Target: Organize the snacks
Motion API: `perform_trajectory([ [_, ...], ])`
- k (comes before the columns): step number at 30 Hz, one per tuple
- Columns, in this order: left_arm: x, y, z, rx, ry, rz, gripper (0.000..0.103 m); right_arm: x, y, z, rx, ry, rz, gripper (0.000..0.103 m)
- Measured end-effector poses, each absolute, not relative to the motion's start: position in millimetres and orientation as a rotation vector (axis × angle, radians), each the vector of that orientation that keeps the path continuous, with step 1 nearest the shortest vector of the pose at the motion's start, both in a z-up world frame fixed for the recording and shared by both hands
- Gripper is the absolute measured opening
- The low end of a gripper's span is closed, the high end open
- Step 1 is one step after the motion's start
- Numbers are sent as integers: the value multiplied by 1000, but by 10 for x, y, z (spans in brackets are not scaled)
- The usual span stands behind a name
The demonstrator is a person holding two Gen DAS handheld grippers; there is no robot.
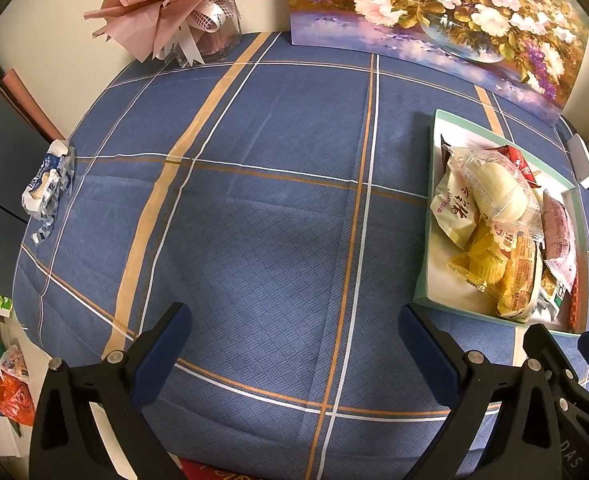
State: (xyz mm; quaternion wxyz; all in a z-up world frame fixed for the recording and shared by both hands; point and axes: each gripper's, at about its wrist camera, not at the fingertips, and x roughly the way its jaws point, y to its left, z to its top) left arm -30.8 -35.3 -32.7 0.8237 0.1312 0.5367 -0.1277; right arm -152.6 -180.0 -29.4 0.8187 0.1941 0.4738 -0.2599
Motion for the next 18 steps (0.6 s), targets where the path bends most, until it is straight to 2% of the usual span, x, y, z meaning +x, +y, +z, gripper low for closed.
perform_trajectory([
  [18,-304,-333,-331,277,1145,-269,102,-1539,-1797,-312,414,1008,-558,103],
])
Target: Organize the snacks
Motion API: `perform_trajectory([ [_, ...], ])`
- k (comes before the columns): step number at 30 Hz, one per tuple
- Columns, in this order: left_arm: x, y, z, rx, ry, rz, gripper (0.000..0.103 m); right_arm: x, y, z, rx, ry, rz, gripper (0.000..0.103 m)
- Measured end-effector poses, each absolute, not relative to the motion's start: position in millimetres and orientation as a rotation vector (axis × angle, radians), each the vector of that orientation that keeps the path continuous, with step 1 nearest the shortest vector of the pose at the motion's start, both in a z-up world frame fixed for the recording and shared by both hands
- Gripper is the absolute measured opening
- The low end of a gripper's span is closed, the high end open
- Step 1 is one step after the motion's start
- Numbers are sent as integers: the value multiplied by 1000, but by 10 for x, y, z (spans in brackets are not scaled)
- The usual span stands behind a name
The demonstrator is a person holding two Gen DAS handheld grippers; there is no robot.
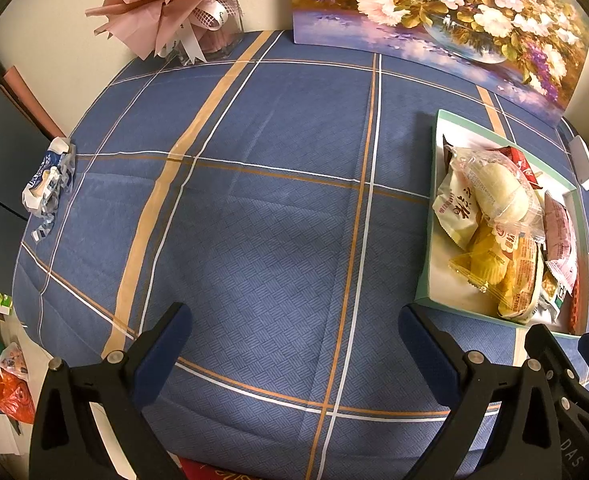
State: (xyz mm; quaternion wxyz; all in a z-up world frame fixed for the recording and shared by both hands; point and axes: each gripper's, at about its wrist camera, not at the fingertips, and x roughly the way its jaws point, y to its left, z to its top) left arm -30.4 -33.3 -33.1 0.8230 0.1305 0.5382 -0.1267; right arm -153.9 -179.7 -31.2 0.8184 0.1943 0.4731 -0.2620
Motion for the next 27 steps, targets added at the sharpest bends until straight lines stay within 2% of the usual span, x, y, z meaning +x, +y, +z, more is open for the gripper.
perform_trajectory([
  [27,-285,-283,-309,251,1146,-246,102,-1536,-1804,-307,412,1005,-563,103],
])
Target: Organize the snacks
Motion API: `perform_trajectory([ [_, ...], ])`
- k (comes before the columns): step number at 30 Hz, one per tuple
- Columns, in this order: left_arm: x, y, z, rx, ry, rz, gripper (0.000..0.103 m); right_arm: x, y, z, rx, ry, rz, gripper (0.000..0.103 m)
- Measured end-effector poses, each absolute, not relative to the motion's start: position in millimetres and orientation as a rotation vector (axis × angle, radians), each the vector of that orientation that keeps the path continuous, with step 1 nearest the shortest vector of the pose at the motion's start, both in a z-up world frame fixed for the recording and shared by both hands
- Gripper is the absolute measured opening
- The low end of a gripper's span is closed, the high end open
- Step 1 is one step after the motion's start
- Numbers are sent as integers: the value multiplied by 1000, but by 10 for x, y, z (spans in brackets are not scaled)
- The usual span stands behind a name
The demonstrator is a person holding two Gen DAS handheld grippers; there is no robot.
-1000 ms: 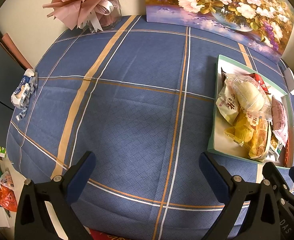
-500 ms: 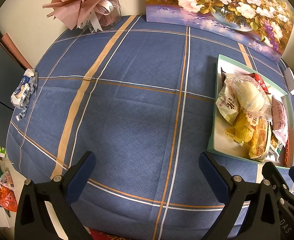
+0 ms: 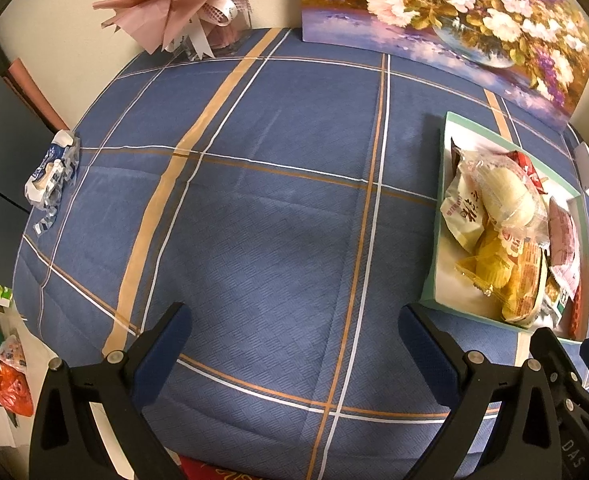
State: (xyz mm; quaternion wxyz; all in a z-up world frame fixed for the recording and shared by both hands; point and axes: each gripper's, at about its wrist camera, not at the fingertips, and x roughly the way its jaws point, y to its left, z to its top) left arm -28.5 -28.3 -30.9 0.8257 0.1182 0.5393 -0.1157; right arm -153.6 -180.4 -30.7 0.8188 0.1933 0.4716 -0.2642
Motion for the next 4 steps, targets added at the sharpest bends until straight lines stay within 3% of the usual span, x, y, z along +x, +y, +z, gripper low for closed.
perform_trajectory([
  [4,-278,-236,-237,233,1104,-233,102,-1539,-1808,-299,415,1002,-565,103],
])
